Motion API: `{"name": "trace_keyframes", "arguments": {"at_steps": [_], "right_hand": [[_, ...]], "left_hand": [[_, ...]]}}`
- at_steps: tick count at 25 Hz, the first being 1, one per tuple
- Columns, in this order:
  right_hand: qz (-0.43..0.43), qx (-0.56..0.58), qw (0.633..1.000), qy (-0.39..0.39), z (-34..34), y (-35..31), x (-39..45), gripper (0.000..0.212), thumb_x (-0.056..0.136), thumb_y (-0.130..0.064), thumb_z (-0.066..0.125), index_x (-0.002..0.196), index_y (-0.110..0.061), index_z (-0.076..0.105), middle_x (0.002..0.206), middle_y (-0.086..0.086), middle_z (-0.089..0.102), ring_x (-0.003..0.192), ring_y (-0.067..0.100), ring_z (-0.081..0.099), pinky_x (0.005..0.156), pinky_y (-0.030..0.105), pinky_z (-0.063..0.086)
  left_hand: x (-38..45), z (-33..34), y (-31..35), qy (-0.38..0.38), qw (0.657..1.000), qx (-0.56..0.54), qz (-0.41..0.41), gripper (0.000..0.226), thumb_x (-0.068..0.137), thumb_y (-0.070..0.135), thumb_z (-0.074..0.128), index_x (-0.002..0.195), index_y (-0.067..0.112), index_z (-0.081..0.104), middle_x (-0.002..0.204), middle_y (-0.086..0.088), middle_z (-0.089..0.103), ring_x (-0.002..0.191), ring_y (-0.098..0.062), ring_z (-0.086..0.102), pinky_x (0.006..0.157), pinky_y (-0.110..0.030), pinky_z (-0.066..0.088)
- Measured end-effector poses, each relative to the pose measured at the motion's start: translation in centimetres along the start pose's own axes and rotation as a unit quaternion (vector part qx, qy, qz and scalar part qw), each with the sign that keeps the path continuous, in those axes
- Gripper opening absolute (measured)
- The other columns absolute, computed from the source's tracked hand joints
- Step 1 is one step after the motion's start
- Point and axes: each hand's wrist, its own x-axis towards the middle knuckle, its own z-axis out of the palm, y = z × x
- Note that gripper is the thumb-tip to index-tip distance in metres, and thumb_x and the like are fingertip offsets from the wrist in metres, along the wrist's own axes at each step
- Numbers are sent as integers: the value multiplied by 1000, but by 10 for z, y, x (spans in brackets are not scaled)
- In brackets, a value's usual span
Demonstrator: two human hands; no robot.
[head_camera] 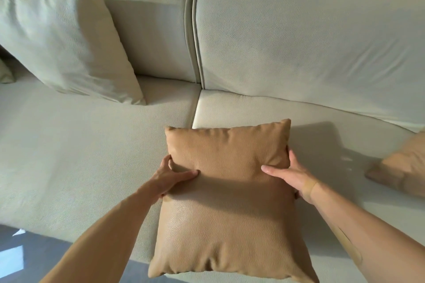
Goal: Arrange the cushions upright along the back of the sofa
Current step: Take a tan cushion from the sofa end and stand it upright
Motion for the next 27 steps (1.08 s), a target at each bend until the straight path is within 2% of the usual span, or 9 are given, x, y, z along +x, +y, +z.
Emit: {"name": "trace_keyframes", "arguments": {"at_steps": [2, 5, 7, 10, 13, 17, 20, 25, 27], "right_hand": [[-3, -2, 1000, 0, 0, -4, -8, 124, 60, -45, 88, 154, -32, 8, 146, -3, 46, 133, 23, 44, 104, 32, 34], [-23, -3, 1000, 13, -5, -18, -25, 122, 60, -40, 90, 152, -28, 12, 136, -8, 50, 125, 19, 48, 103, 32, 36], [-51, 10, 998, 44, -14, -31, -36, 126, 61, -36, 91, 153, -32, 5, 127, -13, 46, 114, 13, 45, 96, 33, 36], [-113, 29, 988, 101, -36, -59, -45, 129, 59, -26, 92, 152, -34, 3, 128, -13, 44, 111, 9, 43, 98, 31, 38], [-163, 28, 974, 154, -62, -88, -50, 129, 56, -22, 93, 151, -31, 5, 129, -12, 42, 113, 7, 41, 96, 21, 29], [-200, 33, 957, 210, -98, -123, -49, 129, 55, -24, 93, 150, -30, 6, 132, -12, 41, 114, 7, 40, 97, 22, 28], [-206, 26, 958, 197, -115, -132, -44, 128, 61, -28, 90, 151, -31, -2, 135, -14, 36, 119, 4, 36, 99, 20, 25], [-219, 19, 963, 158, -109, -130, -32, 128, 67, -26, 87, 154, -30, -7, 136, -19, 29, 125, -1, 29, 104, 18, 20], [-217, 36, 962, 159, -112, -133, -27, 129, 67, -25, 87, 153, -32, -8, 137, -20, 28, 125, -2, 29, 103, 19, 20]], "left_hand": [[-5, 0, 5, 4, 1000, -11, 9, 137, 44, 52, 92, 153, 32, 12, 148, -8, 37, 120, -28, 47, 103, -44, 43], [-19, 1, 25, 38, 998, -10, 42, 137, 48, 39, 96, 154, 29, 9, 150, -8, 36, 130, -29, 43, 108, -42, 40], [-26, 1, 50, 59, 994, -10, 92, 140, 47, 35, 97, 154, 29, 7, 151, -7, 33, 135, -29, 39, 111, -46, 37], [-35, -3, 94, 80, 981, -3, 178, 146, 44, 31, 97, 154, 33, 1, 154, -5, 27, 139, -28, 31, 113, -45, 33], [-41, -3, 136, 107, 962, 12, 252, 151, 43, 32, 97, 151, 41, -8, 154, -4, 23, 138, -26, 29, 102, -38, 34], [-41, 2, 195, 128, 938, 21, 321, 152, 42, 34, 95, 148, 45, -13, 155, -2, 19, 138, -22, 29, 97, -29, 30], [-31, 5, 226, 138, 931, 57, 333, 149, 45, 32, 94, 148, 43, -13, 155, -4, 24, 138, -25, 32, 96, -31, 34], [-18, -3, 221, 117, 937, 67, 322, 142, 52, 26, 93, 149, 40, -11, 154, -4, 27, 137, -27, 36, 102, -35, 41], [-17, -7, 224, 108, 934, 76, 332, 139, 55, 25, 91, 148, 44, -10, 154, -3, 27, 135, -28, 39, 97, -34, 44]]}}
